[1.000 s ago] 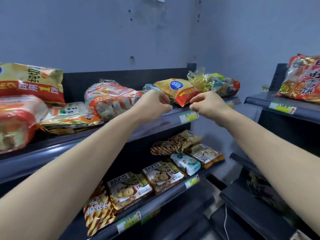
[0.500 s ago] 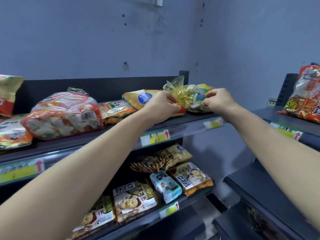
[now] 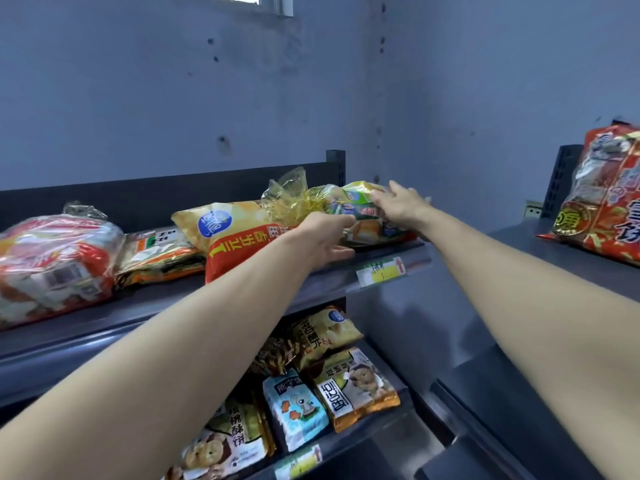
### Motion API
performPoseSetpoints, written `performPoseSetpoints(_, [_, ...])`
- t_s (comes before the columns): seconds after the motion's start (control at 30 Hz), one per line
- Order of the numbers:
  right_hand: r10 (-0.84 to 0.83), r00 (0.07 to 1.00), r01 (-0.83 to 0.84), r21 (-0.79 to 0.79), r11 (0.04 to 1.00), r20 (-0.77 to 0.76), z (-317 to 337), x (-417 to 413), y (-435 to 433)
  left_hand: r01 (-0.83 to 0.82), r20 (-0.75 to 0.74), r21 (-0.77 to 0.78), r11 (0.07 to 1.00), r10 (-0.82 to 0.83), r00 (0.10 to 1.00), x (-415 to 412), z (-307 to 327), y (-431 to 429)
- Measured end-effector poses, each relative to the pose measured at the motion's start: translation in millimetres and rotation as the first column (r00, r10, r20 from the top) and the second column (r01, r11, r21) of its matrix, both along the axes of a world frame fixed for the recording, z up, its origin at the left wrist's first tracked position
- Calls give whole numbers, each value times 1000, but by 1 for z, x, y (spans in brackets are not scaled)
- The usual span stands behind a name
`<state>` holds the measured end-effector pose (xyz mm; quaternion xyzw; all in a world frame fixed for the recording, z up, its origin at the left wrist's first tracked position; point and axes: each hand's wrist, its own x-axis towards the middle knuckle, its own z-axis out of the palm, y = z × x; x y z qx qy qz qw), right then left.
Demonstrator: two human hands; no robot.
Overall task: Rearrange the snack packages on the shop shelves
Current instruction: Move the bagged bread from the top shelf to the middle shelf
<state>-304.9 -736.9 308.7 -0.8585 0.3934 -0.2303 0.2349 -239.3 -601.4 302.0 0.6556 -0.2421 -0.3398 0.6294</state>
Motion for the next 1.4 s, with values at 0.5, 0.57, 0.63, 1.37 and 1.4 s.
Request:
performPoseSetpoints(0.5, [-52,899,-3,126,992,435,-27,-8,-24,-245,-66,-252,936,236,969,-4,4,-45])
performPoseSetpoints(0.57, [-53,881,4,105,994,470,-26,-15,-20,-227,46,-263,938,247,968,-3,10,-41])
performPoseSetpoints(0.63, [-60,852,15,91,996,520,-23,-20,-13,-183,131,-308,934,232,964,-4,17,-33])
performPoseSetpoints(1.37, [457,845,-534,456,712,276,-23,-79,154,20,392,-163,986,46,919,-1,7,197])
performPoseSetpoints(1.4, [440,861,-508,488,710,256,-28,-80,165,29,397,-149,988,33,917,-1,3,209])
